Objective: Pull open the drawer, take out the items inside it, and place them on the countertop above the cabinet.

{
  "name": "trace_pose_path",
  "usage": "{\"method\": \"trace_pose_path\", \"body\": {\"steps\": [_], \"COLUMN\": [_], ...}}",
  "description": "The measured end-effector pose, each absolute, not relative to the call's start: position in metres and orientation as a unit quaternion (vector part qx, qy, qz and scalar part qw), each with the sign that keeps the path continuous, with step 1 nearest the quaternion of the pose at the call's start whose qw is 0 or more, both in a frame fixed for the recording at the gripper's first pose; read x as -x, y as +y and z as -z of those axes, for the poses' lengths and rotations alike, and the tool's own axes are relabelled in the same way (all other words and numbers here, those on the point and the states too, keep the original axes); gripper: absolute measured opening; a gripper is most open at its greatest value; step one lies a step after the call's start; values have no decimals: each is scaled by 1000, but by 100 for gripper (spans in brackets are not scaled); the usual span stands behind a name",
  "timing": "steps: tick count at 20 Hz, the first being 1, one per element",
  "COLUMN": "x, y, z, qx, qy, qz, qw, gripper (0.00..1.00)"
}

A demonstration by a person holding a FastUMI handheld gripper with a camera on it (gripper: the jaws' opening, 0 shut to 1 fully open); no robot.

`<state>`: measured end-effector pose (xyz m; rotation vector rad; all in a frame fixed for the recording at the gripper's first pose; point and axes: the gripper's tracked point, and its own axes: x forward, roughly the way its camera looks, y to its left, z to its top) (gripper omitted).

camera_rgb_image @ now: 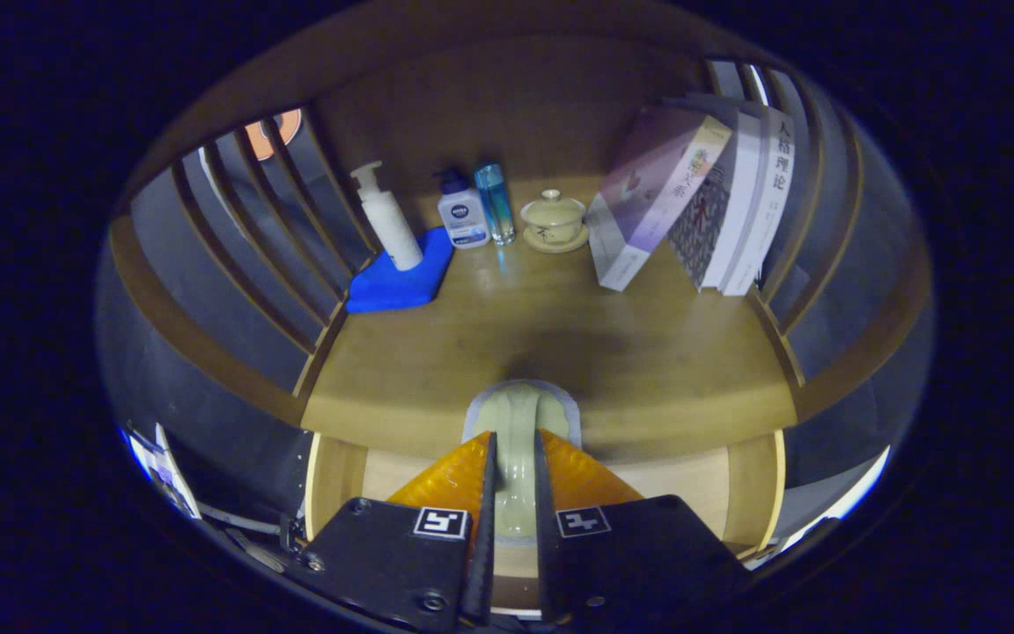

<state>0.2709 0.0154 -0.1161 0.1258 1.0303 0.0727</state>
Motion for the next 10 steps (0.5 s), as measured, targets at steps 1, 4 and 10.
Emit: {"method": "trace_pose_path", "body": {"steps": [1, 4, 10], "x": [-282, -310, -337], "y": [15, 19, 16], "z": [117, 123, 146], "qx": [-63, -82, -81], "qy": [487, 477, 484], "qz": [-29, -18, 2], "qw": [871, 875, 871], "gripper": [24, 23, 23]}}
